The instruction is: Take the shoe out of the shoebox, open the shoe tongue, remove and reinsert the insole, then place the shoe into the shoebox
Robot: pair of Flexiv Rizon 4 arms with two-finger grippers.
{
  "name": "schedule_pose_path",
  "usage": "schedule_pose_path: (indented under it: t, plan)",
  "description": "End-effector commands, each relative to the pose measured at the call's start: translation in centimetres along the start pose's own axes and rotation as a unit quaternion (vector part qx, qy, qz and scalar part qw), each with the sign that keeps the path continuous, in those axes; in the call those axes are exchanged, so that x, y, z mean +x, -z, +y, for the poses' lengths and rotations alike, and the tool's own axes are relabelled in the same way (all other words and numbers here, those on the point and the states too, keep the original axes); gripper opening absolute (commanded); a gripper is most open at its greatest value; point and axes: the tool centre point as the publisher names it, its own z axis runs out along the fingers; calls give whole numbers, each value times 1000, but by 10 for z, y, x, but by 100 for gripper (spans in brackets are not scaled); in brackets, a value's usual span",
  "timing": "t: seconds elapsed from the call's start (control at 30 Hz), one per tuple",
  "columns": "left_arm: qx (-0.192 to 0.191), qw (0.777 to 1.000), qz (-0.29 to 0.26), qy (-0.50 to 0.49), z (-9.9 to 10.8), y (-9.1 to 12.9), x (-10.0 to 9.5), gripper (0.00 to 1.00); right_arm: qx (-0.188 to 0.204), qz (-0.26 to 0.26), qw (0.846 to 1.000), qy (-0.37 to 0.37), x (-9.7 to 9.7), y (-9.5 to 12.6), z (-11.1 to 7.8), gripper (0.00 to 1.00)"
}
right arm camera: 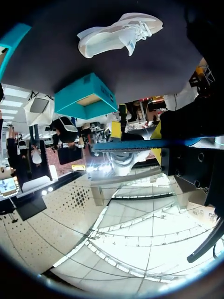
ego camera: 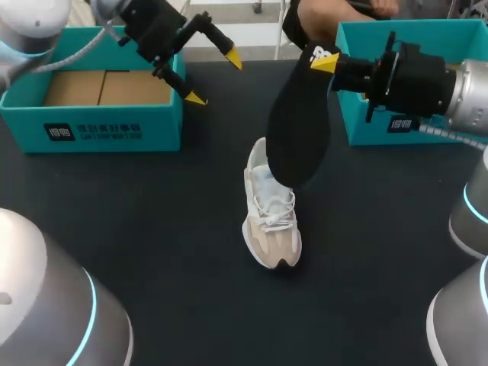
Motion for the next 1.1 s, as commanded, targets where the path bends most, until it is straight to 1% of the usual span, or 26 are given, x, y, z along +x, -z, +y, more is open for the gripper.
schedule_pose_path:
  t: [0.03, 0.17, 0.23, 0.27, 0.8, 0.83, 0.87, 0.9, 0.97, 1.03, 1.07, 1.1]
  plan:
    - [1, 993, -104, -51, -14, 7, 9, 100, 19, -12, 999, -26, 5, -6, 23, 0]
    - [5, 989, -135, -61, -21, 13, 6, 100, 6, -11, 998, -68, 0, 2, 36, 0]
    - [-3, 989, -137, -61, -28, 14, 1, 100, -21, -15, 995, -98, -3, 6, 44, 0]
    - [0, 989, -133, -59, -30, 15, -2, 100, -27, -18, 994, -103, -3, 6, 46, 0]
    - [0, 989, -133, -59, -30, 15, -2, 100, -27, -18, 994, -103, -3, 6, 46, 0]
    - [12, 987, -150, -53, -33, 13, 2, 100, -27, -18, 994, -103, -3, 6, 46, 0]
    - [23, 984, -170, -45, -34, 13, 5, 100, -20, -10, 995, -101, -8, 6, 49, 0]
    - [25, 983, -174, -50, -37, 12, 8, 100, -19, -13, 994, -108, -12, 4, 52, 0]
    - [9, 978, -195, -68, -41, 13, 12, 100, -11, -14, 993, -121, -20, 1, 58, 0]
    - [8, 976, -204, -80, -44, 15, 14, 100, -10, -16, 991, -133, -26, -2, 64, 0]
    - [-5, 975, -204, -85, -45, 16, 15, 100, -4, -15, 990, -143, -30, -3, 67, 0]
    - [-9, 973, -209, -94, -47, 16, 15, 100, -7, -28, 988, -155, -31, -5, 70, 0]
